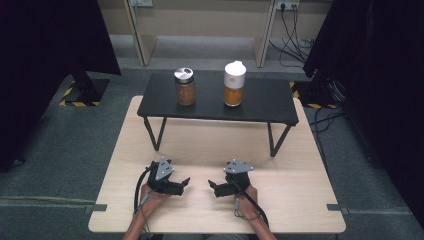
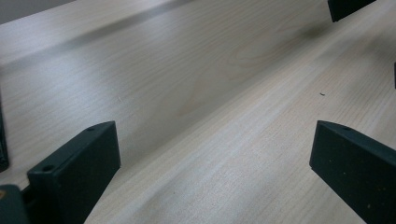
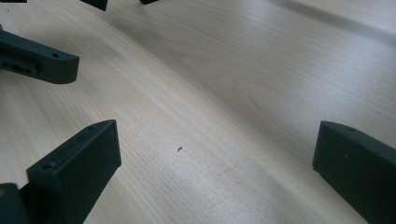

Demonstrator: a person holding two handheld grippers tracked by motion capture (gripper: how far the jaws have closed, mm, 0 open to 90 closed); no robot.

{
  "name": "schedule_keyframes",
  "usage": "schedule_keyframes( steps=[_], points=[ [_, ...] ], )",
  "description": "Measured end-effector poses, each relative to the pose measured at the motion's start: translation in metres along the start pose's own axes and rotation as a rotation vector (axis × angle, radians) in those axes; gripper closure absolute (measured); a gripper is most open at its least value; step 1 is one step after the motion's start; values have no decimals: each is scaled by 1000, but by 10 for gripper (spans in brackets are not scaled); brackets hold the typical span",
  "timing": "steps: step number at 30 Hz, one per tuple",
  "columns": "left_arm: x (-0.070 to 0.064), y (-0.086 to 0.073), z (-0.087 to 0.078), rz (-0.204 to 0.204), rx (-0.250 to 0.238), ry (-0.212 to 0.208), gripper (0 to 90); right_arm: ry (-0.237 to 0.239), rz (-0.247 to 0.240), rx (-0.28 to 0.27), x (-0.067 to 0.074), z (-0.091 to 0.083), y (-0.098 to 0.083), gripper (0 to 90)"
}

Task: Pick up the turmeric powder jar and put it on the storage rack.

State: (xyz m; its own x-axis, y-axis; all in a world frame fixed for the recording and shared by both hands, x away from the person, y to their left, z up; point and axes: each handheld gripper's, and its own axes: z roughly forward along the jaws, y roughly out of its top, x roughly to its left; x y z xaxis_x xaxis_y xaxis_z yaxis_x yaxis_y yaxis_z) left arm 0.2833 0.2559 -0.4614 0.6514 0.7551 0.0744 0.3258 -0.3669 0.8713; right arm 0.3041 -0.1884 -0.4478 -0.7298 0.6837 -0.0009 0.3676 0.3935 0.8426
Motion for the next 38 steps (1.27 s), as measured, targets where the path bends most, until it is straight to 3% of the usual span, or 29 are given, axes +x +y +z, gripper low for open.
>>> schedule_keyframes(
  steps=[38],
  points=[
    [0,0,0,-1,3,1,11,6,-15,12,0,1,2,9]
  ],
)
